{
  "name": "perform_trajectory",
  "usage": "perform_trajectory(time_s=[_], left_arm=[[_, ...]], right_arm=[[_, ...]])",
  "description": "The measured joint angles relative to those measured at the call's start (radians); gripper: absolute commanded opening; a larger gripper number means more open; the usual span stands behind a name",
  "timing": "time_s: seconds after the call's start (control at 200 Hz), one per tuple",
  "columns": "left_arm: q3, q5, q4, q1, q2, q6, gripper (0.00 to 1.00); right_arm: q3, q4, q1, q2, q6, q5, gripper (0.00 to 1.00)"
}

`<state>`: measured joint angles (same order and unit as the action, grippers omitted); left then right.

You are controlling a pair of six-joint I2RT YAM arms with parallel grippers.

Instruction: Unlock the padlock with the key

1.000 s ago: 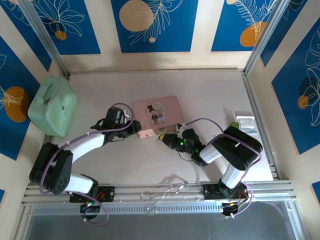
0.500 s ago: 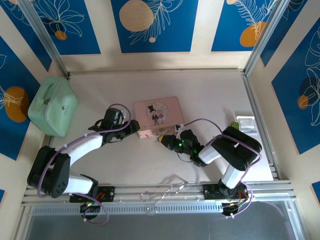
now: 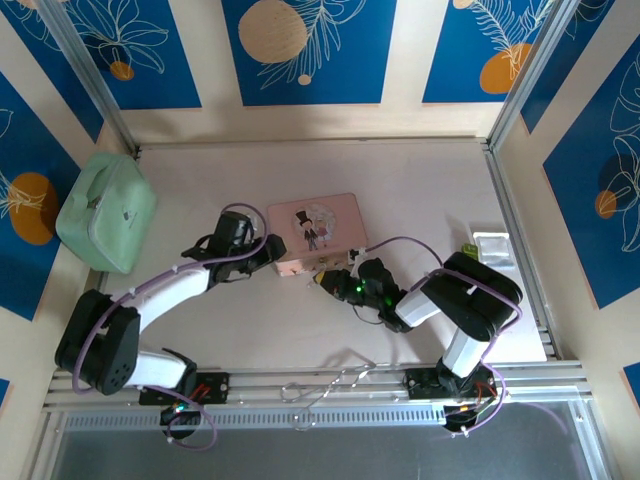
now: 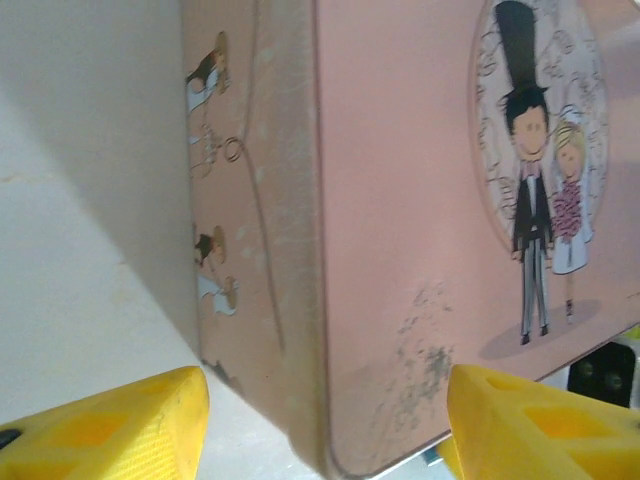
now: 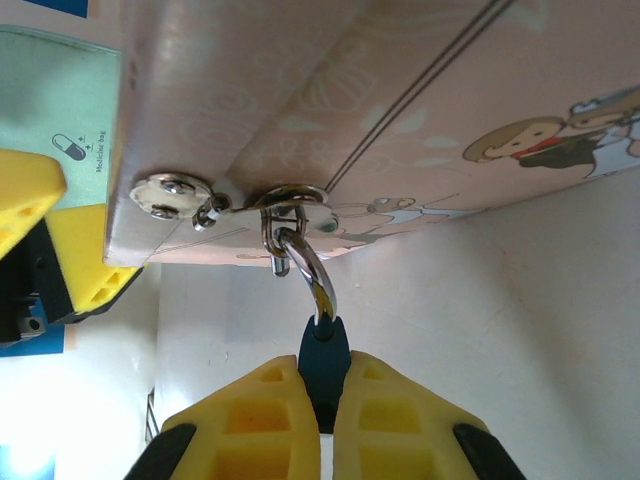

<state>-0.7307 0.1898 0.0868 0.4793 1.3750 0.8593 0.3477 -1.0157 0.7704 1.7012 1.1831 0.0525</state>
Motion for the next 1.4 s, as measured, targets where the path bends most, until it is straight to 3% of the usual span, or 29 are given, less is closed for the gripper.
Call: perform_trajectory(time_s=[0.39,1.401], left_arm=[[-0.006,0.004,-0.02,0.001,0.047,0.005,0.55],[-0.009,0.007,-0.014,0.002,0.042,0.0,0.57]], right_arm=[[0.0,0.006,-0.004,0.0,0.0,0.0,0.0],[0.034,0.038,0.003,0.011,0.015,0.019,0.0]])
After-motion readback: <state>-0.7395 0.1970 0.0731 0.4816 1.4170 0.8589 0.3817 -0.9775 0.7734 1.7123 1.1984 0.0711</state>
